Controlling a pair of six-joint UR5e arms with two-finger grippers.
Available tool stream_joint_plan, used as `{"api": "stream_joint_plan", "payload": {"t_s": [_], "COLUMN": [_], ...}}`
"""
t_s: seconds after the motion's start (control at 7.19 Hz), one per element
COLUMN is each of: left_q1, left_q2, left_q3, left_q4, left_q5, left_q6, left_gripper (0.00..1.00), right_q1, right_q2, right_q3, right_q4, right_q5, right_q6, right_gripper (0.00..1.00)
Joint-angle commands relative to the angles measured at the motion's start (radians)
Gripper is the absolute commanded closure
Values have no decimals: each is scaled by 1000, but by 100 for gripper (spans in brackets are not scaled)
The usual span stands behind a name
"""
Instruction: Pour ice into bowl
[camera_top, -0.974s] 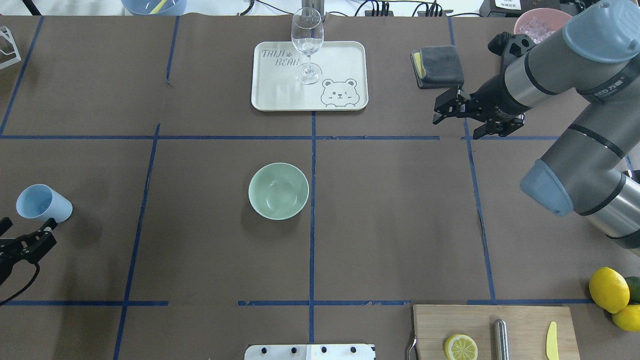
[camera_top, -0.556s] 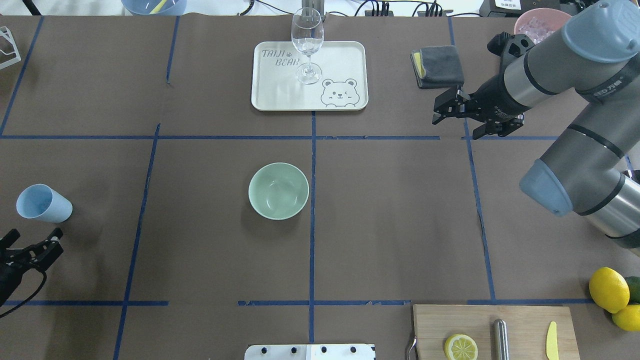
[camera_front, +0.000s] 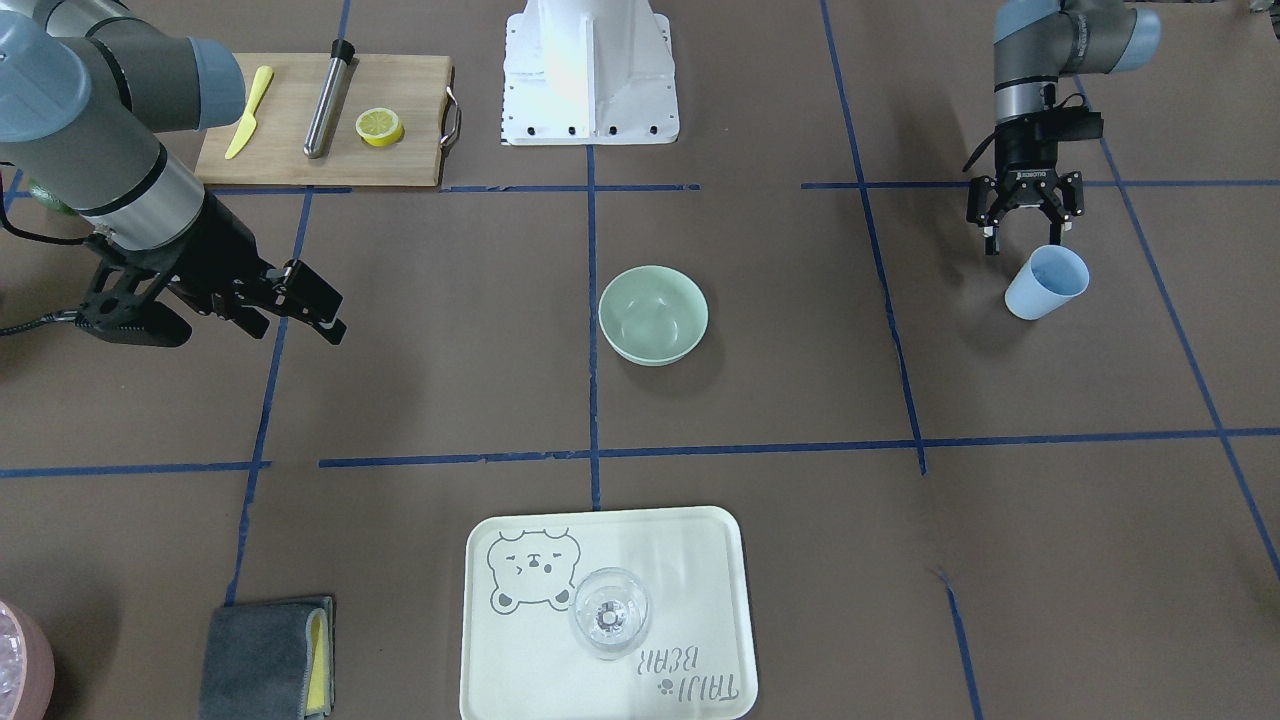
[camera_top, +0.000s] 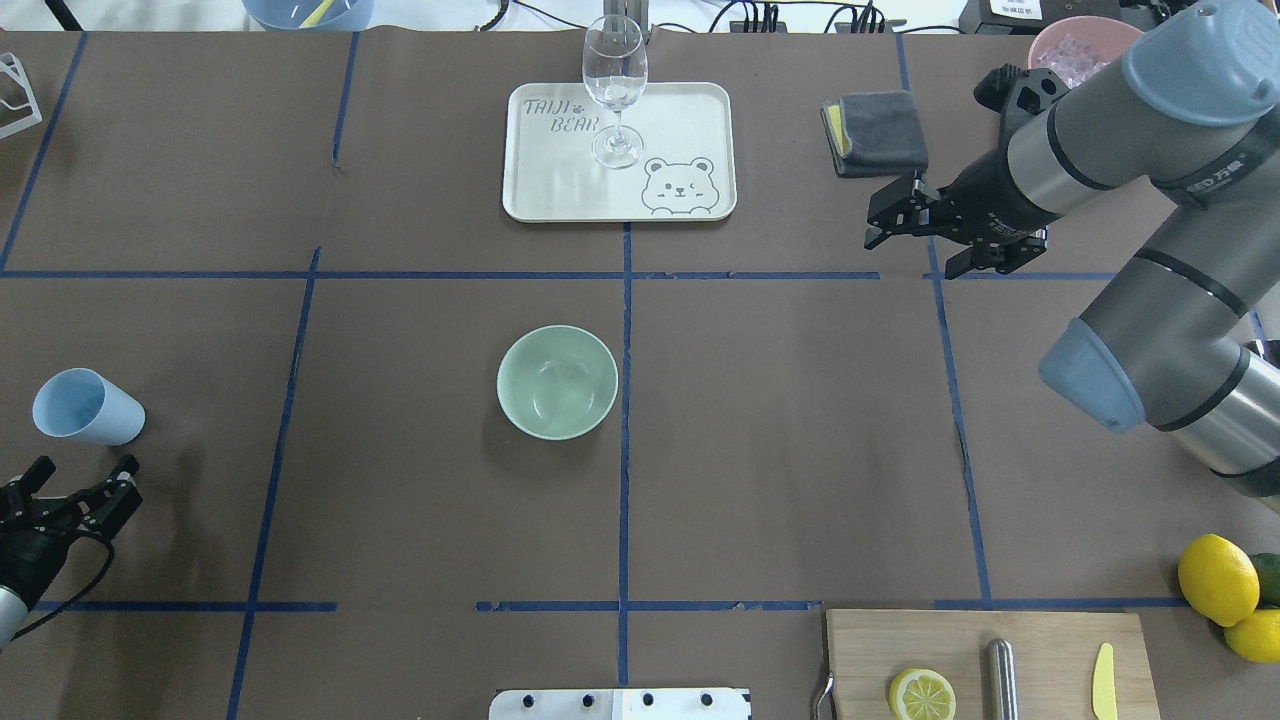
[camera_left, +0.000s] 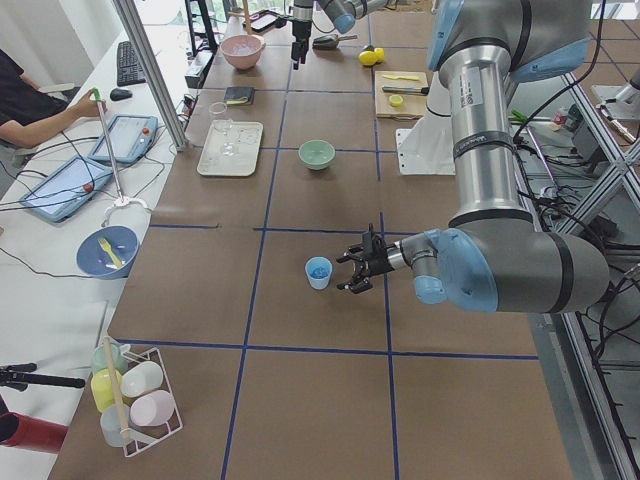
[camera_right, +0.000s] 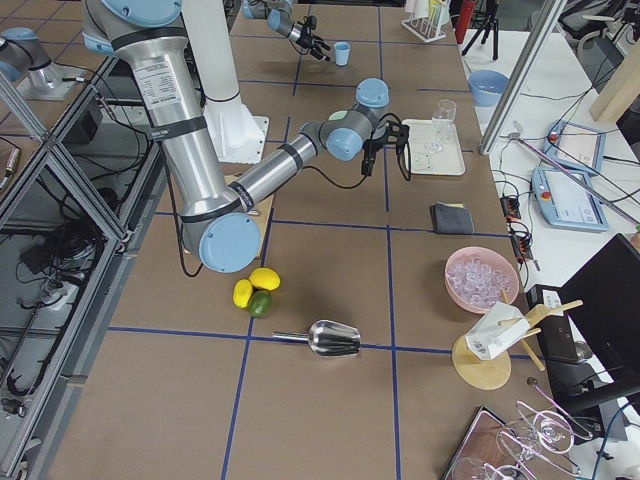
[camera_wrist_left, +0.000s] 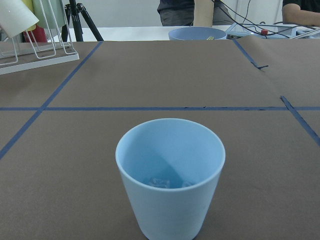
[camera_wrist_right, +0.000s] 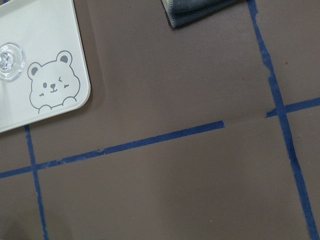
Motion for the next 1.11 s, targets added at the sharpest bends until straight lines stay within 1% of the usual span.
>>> {"api": "stream_joint_plan", "payload": {"t_s": [0.0, 0.14, 0.28, 0.7, 0.97], "left_q1": [-3, -4, -1, -7, -38], "left_q2": [-13, -13, -26, -61, -60], "left_q3": [31, 58, 94, 82, 91], "left_q4": [-3, -3, -4, -4, -3], "left_q5": [38, 50, 83, 84, 84], "left_q6": [-1, -15, -64, -52, -14], "left_gripper": [0, 0, 0, 0, 0], "right_q1": [0, -2, -3, -3, -3], "right_q2": [-1, -1, 1, 1, -1], "right_q3": [0, -2, -9, -9, -9], "right_q4": [-1, -1, 0, 0, 0], "right_q5": [0, -2, -2, -2, -2], "right_q6": [0, 0, 0, 0, 0], "right_gripper": [0, 0, 0, 0, 0]}}
